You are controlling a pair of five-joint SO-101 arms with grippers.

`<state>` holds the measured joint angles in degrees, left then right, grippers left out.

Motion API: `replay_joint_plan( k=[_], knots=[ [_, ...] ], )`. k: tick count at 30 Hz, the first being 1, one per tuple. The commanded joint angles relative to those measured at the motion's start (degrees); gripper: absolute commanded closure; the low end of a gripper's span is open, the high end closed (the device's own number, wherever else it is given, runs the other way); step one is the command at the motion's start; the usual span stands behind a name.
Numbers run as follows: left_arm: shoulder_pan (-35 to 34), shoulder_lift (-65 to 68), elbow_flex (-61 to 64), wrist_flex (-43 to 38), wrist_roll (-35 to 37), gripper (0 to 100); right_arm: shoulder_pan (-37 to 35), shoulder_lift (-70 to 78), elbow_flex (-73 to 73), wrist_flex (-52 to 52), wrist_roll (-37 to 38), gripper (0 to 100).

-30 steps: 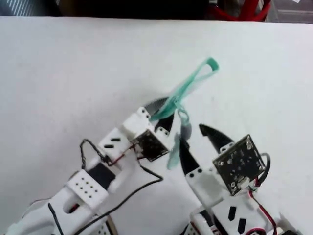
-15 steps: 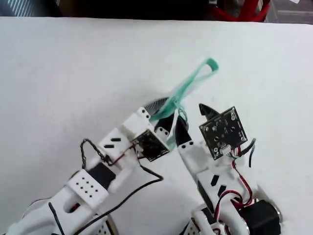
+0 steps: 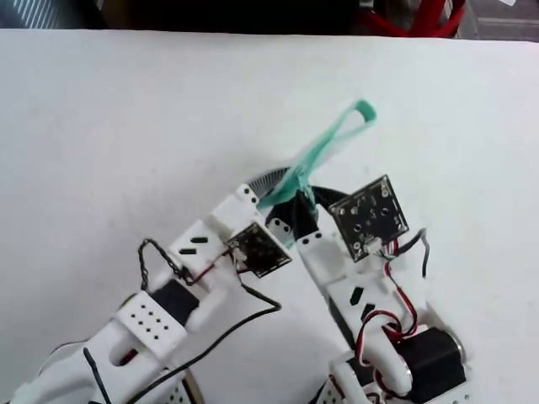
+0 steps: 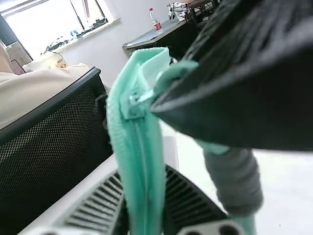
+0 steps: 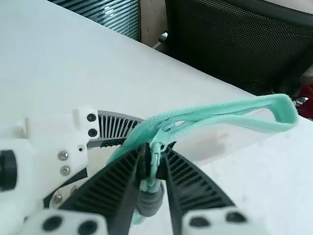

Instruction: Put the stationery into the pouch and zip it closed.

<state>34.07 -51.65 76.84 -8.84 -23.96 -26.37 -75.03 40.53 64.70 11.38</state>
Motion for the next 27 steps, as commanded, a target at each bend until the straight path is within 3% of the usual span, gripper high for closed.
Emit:
replay_joint_plan(
  k=[1,9,19,22,27],
  knots=[
    [-0.40,-1.80,0.00,0.09,-0.09,98,4.18,-1.54,-0.88,-4.35,0.44,97.9],
    [-0.22,-1.89,0.70,0.09,0.00,98,10.68,-4.35,0.00,-13.76,0.00,97.9],
    [-0.22,-1.89,0.79,0.09,0.00,98,16.66,4.00,-0.09,-21.76,0.44,97.9],
    [-0.22,-1.89,0.79,0.09,0.00,98,17.10,5.05,-0.62,-18.51,0.44,97.9],
    [-0.22,-1.89,0.79,0.09,0.00,98,15.60,0.04,-6.59,-0.40,0.44,96.4]
  ],
)
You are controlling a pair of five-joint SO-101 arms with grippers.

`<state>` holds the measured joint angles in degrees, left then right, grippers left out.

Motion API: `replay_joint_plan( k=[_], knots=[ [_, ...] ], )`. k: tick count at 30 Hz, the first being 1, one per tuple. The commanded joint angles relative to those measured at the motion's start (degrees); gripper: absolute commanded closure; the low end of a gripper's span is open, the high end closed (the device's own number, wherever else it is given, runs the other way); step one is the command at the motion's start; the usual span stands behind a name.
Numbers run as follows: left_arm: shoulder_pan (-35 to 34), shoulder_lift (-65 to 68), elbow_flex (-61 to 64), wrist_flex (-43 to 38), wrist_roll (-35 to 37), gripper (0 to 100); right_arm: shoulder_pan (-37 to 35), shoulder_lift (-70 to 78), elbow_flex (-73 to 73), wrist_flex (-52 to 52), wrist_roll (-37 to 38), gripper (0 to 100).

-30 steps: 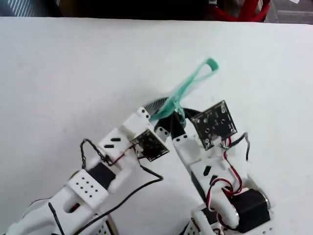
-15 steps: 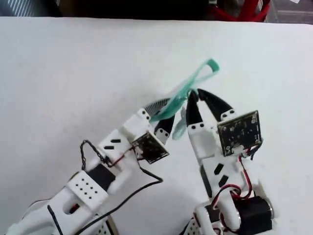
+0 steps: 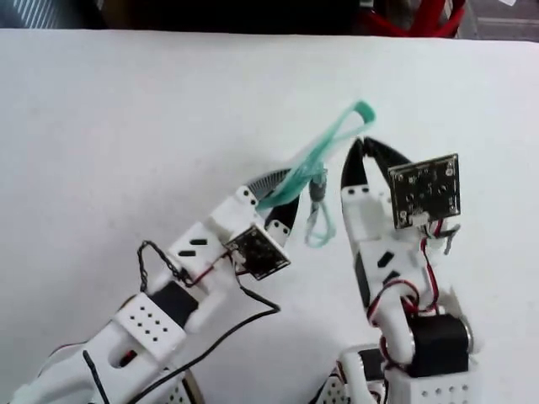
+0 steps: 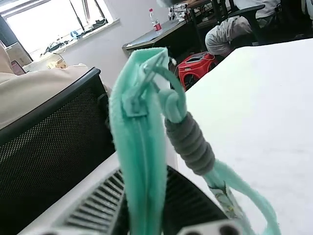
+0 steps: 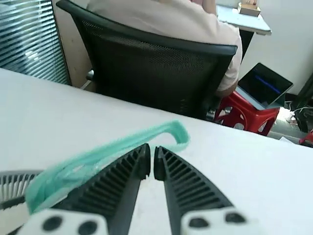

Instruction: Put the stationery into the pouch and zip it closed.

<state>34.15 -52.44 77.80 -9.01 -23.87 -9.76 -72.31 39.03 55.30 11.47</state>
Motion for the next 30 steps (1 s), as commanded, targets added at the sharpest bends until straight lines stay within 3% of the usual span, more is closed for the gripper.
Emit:
replay_joint_plan(
  k=[1,4,6,9,13,21,25,30],
  knots=[
    [-0.31,-1.10,-0.18,0.26,-0.09,98,-1.89,-3.65,-5.98,11.74,0.35,94.0],
    [-0.31,-1.10,-0.18,0.26,-0.09,98,-5.41,-5.49,-6.51,16.40,0.26,81.7],
    [-0.31,-1.10,-0.18,0.26,-0.09,98,-7.60,-5.76,-6.42,17.10,2.73,79.4],
    [-0.31,-1.10,0.09,0.26,-0.09,98,-13.49,-5.76,-6.07,17.80,17.23,79.7],
    [0.66,-1.10,0.44,0.26,-0.09,98,-17.71,-5.58,-5.19,15.16,27.69,79.6],
    [0.92,-1.10,1.14,0.26,-0.26,98,-17.89,4.18,-4.04,8.04,29.98,80.0],
    [0.57,-1.10,1.14,-0.09,-0.35,98,-17.45,6.20,-4.31,11.82,32.44,80.0],
    [0.75,-1.10,1.14,-0.09,-0.44,98,-16.75,-1.63,-4.57,17.54,34.46,80.1]
  ],
)
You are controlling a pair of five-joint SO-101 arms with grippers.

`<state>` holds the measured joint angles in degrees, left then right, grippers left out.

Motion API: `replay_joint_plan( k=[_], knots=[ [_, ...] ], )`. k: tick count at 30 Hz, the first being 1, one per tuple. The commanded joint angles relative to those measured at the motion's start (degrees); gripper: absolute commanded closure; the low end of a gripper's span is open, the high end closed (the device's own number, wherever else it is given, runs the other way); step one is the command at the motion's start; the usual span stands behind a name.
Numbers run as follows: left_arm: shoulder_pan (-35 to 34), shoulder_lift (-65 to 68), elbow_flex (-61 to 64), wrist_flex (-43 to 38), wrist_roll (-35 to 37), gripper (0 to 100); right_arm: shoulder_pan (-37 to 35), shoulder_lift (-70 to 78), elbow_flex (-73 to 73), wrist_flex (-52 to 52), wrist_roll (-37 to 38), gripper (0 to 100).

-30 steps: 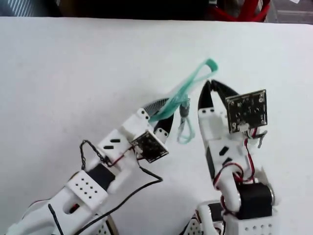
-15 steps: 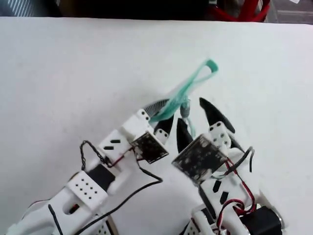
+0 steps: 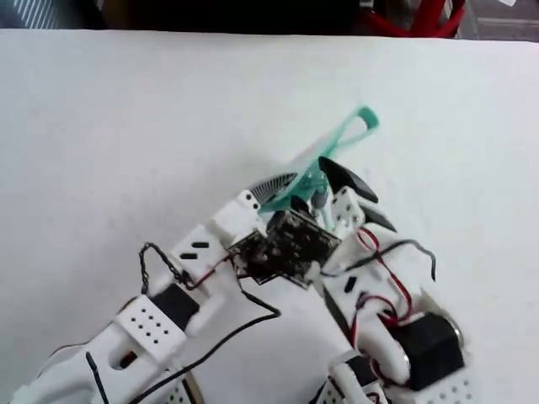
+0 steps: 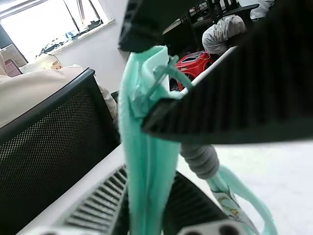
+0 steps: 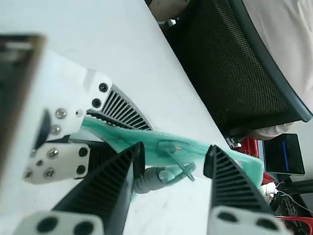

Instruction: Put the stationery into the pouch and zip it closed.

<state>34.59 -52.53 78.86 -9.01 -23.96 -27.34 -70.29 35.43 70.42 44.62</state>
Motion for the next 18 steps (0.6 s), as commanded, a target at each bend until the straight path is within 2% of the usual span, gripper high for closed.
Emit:
replay_joint_plan(
  k=[1,7,12,18],
  knots=[
    [0.31,-1.01,0.00,-0.09,-0.35,98,1.01,-5.05,-0.97,3.12,1.76,80.2],
    [0.40,-1.01,0.00,0.00,-0.09,98,0.92,-6.81,3.43,1.10,4.75,89.0],
    [0.40,-1.01,0.00,0.18,-0.09,98,1.01,-5.05,3.96,-0.40,2.55,84.2],
    [0.40,-1.01,0.00,0.18,-0.09,98,3.91,-4.44,2.46,-2.86,2.37,84.4]
  ],
)
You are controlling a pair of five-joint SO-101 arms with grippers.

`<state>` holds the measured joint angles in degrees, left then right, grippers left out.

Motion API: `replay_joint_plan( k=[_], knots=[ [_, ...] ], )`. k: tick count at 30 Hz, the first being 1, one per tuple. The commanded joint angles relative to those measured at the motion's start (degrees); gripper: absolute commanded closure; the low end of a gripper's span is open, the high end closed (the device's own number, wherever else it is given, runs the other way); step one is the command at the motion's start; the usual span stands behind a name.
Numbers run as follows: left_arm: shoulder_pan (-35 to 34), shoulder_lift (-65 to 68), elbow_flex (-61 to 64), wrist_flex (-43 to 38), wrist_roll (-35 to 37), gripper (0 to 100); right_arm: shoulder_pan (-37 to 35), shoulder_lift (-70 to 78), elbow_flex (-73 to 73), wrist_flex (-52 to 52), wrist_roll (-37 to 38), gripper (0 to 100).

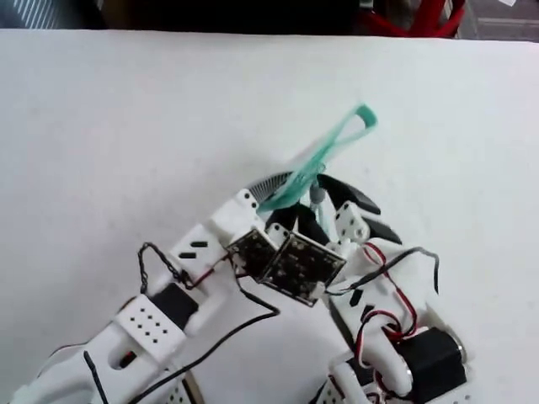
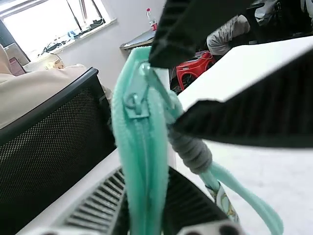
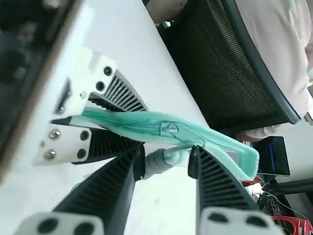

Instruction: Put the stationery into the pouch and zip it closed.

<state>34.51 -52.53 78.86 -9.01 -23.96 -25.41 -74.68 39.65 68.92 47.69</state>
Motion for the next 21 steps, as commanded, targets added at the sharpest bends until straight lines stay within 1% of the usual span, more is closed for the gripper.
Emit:
replay_joint_plan(
  k=[1,4,6,11,14,21],
  knots=[
    [0.48,-1.01,0.00,0.18,-0.09,98,2.59,0.13,-2.64,-1.27,-0.70,84.5],
    [0.48,-1.01,0.00,0.18,-0.09,98,2.42,0.48,-2.46,-1.63,-0.70,84.6],
    [0.48,-1.01,0.00,0.18,-0.09,98,1.71,0.48,-1.14,-3.38,-0.44,84.7],
    [0.48,-1.01,0.00,0.18,-0.09,98,2.51,0.48,2.73,-7.69,-0.26,84.7],
    [0.48,-1.01,0.00,0.18,-0.09,98,2.51,0.84,2.81,-9.01,-0.26,84.7],
    [0.48,-1.01,0.09,0.09,-0.18,98,2.42,13.23,-1.67,-9.63,-0.26,84.8]
  ],
)
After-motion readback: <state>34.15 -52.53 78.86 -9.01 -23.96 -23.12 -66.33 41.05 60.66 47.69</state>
